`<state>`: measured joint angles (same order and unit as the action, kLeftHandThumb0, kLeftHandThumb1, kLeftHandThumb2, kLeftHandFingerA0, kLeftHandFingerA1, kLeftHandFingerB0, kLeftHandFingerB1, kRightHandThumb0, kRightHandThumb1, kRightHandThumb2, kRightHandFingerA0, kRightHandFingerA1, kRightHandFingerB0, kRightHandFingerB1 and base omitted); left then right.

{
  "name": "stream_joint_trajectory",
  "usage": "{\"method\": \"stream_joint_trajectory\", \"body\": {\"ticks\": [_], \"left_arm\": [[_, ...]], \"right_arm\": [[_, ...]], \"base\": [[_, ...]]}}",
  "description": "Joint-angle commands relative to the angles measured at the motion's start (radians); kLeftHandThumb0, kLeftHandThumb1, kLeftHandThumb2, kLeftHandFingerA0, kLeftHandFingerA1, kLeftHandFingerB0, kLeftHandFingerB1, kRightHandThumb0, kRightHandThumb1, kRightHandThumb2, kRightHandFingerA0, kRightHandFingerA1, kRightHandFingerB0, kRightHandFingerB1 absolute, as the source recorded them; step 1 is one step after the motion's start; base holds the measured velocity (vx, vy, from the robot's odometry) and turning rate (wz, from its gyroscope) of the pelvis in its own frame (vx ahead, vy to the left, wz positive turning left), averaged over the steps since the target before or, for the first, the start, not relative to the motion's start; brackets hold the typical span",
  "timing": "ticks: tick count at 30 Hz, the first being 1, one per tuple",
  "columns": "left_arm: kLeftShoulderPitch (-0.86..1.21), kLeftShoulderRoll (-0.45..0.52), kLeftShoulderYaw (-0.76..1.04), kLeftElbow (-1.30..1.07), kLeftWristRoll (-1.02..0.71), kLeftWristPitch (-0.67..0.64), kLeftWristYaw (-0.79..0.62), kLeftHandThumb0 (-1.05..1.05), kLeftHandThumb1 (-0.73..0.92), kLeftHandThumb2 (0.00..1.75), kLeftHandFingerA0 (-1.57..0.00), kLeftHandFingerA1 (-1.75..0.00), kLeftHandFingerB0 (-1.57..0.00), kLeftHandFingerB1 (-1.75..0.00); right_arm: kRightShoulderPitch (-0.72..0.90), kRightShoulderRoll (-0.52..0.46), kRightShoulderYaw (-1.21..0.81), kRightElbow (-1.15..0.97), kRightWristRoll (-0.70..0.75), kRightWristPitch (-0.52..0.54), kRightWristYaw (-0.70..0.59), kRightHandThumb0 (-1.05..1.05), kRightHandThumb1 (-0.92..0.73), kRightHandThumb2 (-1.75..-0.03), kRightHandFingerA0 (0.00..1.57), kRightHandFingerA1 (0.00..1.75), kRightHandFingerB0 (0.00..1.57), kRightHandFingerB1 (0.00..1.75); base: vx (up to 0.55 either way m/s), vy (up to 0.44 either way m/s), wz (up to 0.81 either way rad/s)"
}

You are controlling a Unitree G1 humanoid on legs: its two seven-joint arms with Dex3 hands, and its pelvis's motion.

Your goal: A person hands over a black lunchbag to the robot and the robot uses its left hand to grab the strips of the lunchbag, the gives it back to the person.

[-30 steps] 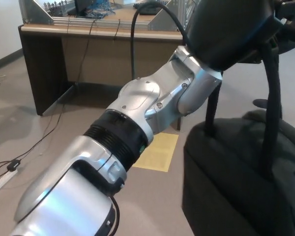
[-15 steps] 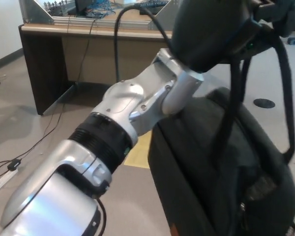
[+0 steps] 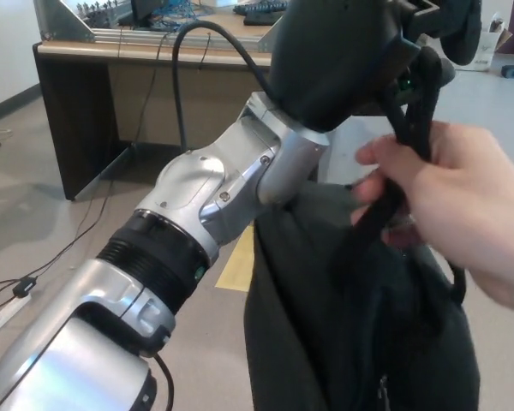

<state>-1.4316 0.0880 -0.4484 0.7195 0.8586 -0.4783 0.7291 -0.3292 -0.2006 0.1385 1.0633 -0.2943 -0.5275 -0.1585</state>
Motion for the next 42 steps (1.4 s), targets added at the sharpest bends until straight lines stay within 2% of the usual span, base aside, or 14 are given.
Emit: {"method": "stream_joint_trajectory", "body": {"ticks": [1, 8, 9, 10, 11, 18, 20, 21, 22, 25, 26, 39, 40, 42], "left_arm": [[-0.003, 0.015, 0.006, 0.003, 0.01, 0.011, 0.026, -0.28, 0.55, 0.56, -0.82, -1.75, -0.67, -1.6], [0.019, 0.011, 0.017, 0.002, -0.018, -0.001, 0.005, -0.28, 0.56, 0.54, -0.75, -1.75, -0.6, -1.62], [0.029, 0.013, 0.024, -0.012, -0.05, 0.006, -0.067, -0.55, 0.57, 0.57, -0.34, -0.5, -0.37, -0.48], [0.045, 0.015, 0.033, -0.033, -0.094, 0.017, -0.171, -0.55, 0.57, 0.57, -0.34, -0.5, -0.37, -0.48], [0.063, 0.018, 0.044, -0.071, -0.153, 0.045, -0.308, -0.84, 0.51, 0.87, 0.0, 0.0, -0.07, -0.12], [0.12, 0.058, 0.062, -0.248, -0.215, 0.088, -0.504, -1.01, 0.68, 0.6, 0.0, 0.0, 0.0, 0.0], [0.149, 0.063, 0.079, -0.324, -0.249, 0.115, -0.556, -0.98, 0.51, 0.89, 0.0, 0.0, 0.0, 0.0], [0.16, 0.068, 0.085, -0.345, -0.251, 0.12, -0.565, -1.01, 0.67, 0.6, 0.0, 0.0, 0.0, 0.0], [0.169, 0.075, 0.09, -0.36, -0.246, 0.123, -0.566, -0.99, 0.52, 0.91, 0.0, 0.0, 0.0, 0.0], [0.228, 0.116, 0.122, -0.435, -0.253, 0.136, -0.585, -1.02, 0.68, 0.6, 0.0, 0.0, 0.0, 0.0], [0.239, 0.126, 0.13, -0.452, -0.253, 0.146, -0.594, -1.04, 0.69, 0.6, 0.0, 0.0, 0.0, 0.0], [0.872, 0.385, 0.421, -0.642, -0.437, 0.032, -0.594, -0.78, 0.48, 0.8, 0.0, 0.0, -0.08, -0.09], [0.943, 0.393, 0.433, -0.631, -0.459, -0.006, -0.587, -0.74, 0.46, 0.79, -0.01, -0.01, -0.11, -0.15], [1.046, 0.4, 0.449, -0.611, -0.482, -0.05, -0.574, -0.71, 0.44, 0.8, 0.0, -0.08, -0.08, -0.2]], "right_arm": [[0.001, -0.012, -0.003, 0.004, 0.002, -0.008, -0.004, -0.43, -0.66, -0.6, 0.42, 0.43, 0.54, 0.45], [-0.002, -0.012, -0.002, 0.012, 0.001, -0.009, -0.005, -0.41, -0.66, -0.6, 0.42, 0.43, 0.54, 0.45], [-0.001, -0.013, -0.001, 0.013, 0.0, -0.011, -0.006, -0.42, -0.66, -0.6, 0.43, 0.43, 0.54, 0.45], [0.0, -0.013, 0.001, 0.014, -0.003, -0.012, -0.007, -0.42, -0.66, -0.6, 0.43, 0.43, 0.54, 0.45], [-0.002, -0.012, 0.001, 0.014, -0.003, -0.013, -0.006, -0.42, -0.66, -0.6, 0.42, 0.43, 0.54, 0.46], [-0.006, -0.011, -0.002, 0.009, 0.003, 0.004, 0.001, -0.4, -0.66, -0.59, 0.43, 0.42, 0.54, 0.45], [-0.002, -0.011, -0.001, 0.002, 0.002, 0.009, 0.002, -0.4, -0.66, -0.59, 0.43, 0.42, 0.54, 0.45], [0.0, -0.009, -0.001, 0.002, 0.003, 0.009, 0.004, -0.39, -0.66, -0.59, 0.43, 0.42, 0.54, 0.45], [0.0, -0.009, 0.0, 0.004, 0.003, 0.009, 0.006, -0.43, -0.5, -0.88, 0.32, 0.53, 0.48, 0.59], [0.006, -0.007, -0.001, 0.005, 0.009, 0.007, 0.02, -0.43, -0.49, -0.87, 0.31, 0.53, 0.48, 0.59], [0.006, -0.005, -0.005, 0.007, 0.014, 0.002, 0.02, -0.38, -0.65, -0.59, 0.42, 0.43, 0.54, 0.46], [0.017, -0.006, -0.002, 0.006, 0.003, 0.005, -0.004, -0.41, -0.66, -0.6, 0.46, 0.44, 0.54, 0.45], [0.024, -0.004, -0.006, 0.005, 0.007, 0.0, -0.007, -0.46, -0.51, -0.88, 0.39, 0.56, 0.49, 0.58], [0.029, -0.004, -0.01, 0.005, 0.011, -0.004, -0.006, -0.44, -0.68, -0.6, 0.45, 0.43, 0.53, 0.44]], "base": [[0.0, 0.0, 0.0], [0.0, 0.0, 0.0], [0.0, 0.0, 0.0], [0.0, 0.0, 0.0], [0.0, 0.0, 0.0], [0.0, 0.0, 0.0], [0.0, 0.0, 0.0], [0.0, 0.0, 0.0], [0.0, 0.0, 0.0], [0.0, 0.0, 0.0], [0.0, 0.0, 0.0], [0.0, 0.0, 0.0], [0.0, 0.0, 0.0], [0.0, 0.0, 0.0]]}}
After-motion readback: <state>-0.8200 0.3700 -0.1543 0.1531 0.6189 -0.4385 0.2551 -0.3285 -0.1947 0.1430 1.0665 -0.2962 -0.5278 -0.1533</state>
